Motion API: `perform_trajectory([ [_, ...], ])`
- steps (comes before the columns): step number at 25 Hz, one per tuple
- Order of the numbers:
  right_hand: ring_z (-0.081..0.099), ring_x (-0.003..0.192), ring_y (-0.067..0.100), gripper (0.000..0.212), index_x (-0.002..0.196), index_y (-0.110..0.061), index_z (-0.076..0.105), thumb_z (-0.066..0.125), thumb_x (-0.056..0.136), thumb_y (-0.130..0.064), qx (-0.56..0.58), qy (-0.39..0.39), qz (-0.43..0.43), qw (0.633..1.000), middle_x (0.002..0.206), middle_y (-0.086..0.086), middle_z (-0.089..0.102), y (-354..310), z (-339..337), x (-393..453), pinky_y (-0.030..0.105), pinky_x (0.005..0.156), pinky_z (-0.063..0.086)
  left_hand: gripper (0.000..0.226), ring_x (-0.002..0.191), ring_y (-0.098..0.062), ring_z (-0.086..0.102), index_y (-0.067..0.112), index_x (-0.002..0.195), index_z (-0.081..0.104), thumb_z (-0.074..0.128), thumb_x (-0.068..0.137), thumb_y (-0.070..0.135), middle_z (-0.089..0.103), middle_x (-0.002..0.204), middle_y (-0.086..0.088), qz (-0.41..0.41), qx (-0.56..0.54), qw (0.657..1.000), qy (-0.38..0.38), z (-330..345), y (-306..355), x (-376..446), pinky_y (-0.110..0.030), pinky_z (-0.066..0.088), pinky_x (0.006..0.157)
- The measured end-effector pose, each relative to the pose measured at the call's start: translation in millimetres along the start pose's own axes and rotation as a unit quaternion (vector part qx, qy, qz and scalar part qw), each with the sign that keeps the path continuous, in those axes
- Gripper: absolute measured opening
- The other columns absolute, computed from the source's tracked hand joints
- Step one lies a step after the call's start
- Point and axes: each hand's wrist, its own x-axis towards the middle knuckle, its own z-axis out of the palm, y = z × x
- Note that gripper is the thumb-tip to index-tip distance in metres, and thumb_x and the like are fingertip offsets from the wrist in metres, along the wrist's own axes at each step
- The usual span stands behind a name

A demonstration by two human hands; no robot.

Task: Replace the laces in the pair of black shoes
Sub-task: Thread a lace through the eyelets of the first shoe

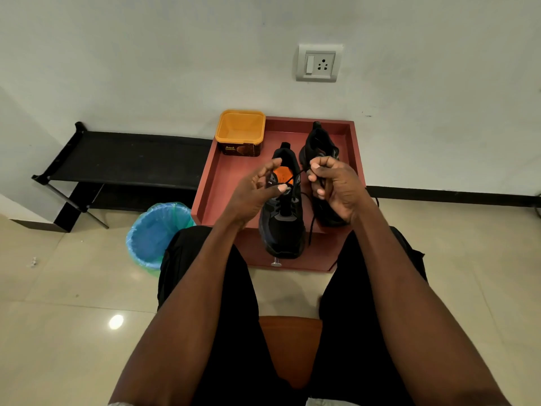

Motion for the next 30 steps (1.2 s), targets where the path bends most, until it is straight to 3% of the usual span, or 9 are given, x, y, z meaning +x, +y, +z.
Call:
perform_trajectory([
  [4,0.037,0.049,0.016,0.003,0.095,-0.01,0.054,0.054,0.099,-0.009,-0.055,-0.038,0.017,0.998,0.069,0.005,0.055,5.0,12.2,0.2,0.022,0.043,0.031,0.035,0.106,-0.012,0.064,0.012,0.124,0.063,0.068,0.089,0.005,0.069,0.108,-0.003,0.0,-0.038,0.999,-0.015,1.0,-3.2,0.8,-0.03,0.049,0.098],
  [7,0.042,0.051,0.013,0.01,0.091,-0.014,0.056,0.053,0.098,-0.007,-0.006,0.018,0.002,1.0,0.071,0.003,0.057,-0.3,0.2,4.1,0.023,0.046,0.032,0.005,0.089,-0.004,0.063,0.014,0.094,0.071,0.068,0.09,0.016,0.07,0.088,0.006,-0.025,-0.028,0.993,0.113,-11.5,-6.2,2.9,-0.026,0.047,0.087],
  [11,0.051,0.054,0.011,0.018,0.097,-0.009,0.063,0.049,0.096,0.001,-0.013,0.113,-0.004,0.993,0.076,0.003,0.063,-1.8,-23.6,7.1,0.021,0.048,0.038,0.012,0.072,-0.008,0.054,0.011,0.085,0.066,0.064,0.094,0.019,0.06,0.078,0.001,-0.123,0.076,0.946,0.29,-33.7,-21.3,8.0,-0.025,0.045,0.067],
  [14,0.057,0.056,0.012,0.021,0.105,-0.003,0.062,0.045,0.097,0.006,-0.079,0.128,0.022,0.988,0.083,0.009,0.068,5.8,-23.1,9.3,0.021,0.051,0.044,0.016,0.096,-0.022,0.059,0.008,0.078,0.065,0.059,0.093,0.011,0.062,0.093,-0.006,-0.172,0.251,0.888,0.346,-34.4,-32.5,6.9,-0.037,0.052,0.081],
  [16,0.056,0.05,0.012,0.008,0.098,-0.004,0.058,0.051,0.098,-0.001,-0.161,0.129,0.035,0.978,0.079,0.011,0.068,13.6,-15.9,8.7,0.022,0.046,0.043,0.016,0.122,-0.027,0.045,0.006,0.104,0.066,0.058,0.092,0.012,0.053,0.126,-0.01,-0.141,0.352,0.866,0.326,-24.3,-30.5,5.9,-0.042,0.044,0.102],
  [19,0.05,0.041,0.006,0.015,0.088,0.0,0.063,0.065,0.095,-0.014,-0.301,0.113,0.027,0.947,0.065,0.007,0.062,24.6,-4.4,8.2,0.018,0.041,0.039,0.034,0.128,-0.016,0.043,0.015,0.126,0.06,0.063,0.092,0.012,0.051,0.138,-0.002,-0.027,0.229,0.944,0.237,-1.6,-18.7,10.7,-0.037,0.04,0.108],
  [23,0.059,0.059,0.011,0.019,0.104,0.007,0.066,0.049,0.099,0.001,-0.234,0.053,0.039,0.97,0.076,0.01,0.064,23.7,1.9,11.0,0.021,0.057,0.05,0.044,0.117,-0.004,0.057,0.011,0.132,0.061,0.067,0.089,0.005,0.065,0.126,0.0,0.036,0.142,0.986,0.084,19.2,-19.5,16.6,-0.024,0.046,0.103],
  [27,0.062,0.057,0.017,0.009,0.098,0.005,0.062,0.058,0.097,-0.004,-0.183,0.062,0.023,0.981,0.073,0.013,0.068,22.8,4.0,8.4,0.025,0.052,0.052,0.042,0.097,0.002,0.064,0.009,0.126,0.063,0.072,0.086,0.005,0.071,0.103,0.0,0.052,0.122,0.99,0.045,22.8,-23.5,24.0,-0.01,0.046,0.088],
  [30,0.052,0.049,0.011,0.026,0.094,0.009,0.068,0.07,0.092,-0.017,-0.226,0.112,0.022,0.967,0.068,0.012,0.061,27.2,1.4,11.1,0.023,0.049,0.043,0.026,0.084,0.008,0.064,0.01,0.113,0.07,0.071,0.088,0.007,0.071,0.09,0.005,0.044,0.114,0.991,0.049,25.6,-24.9,28.8,-0.009,0.048,0.079],
])
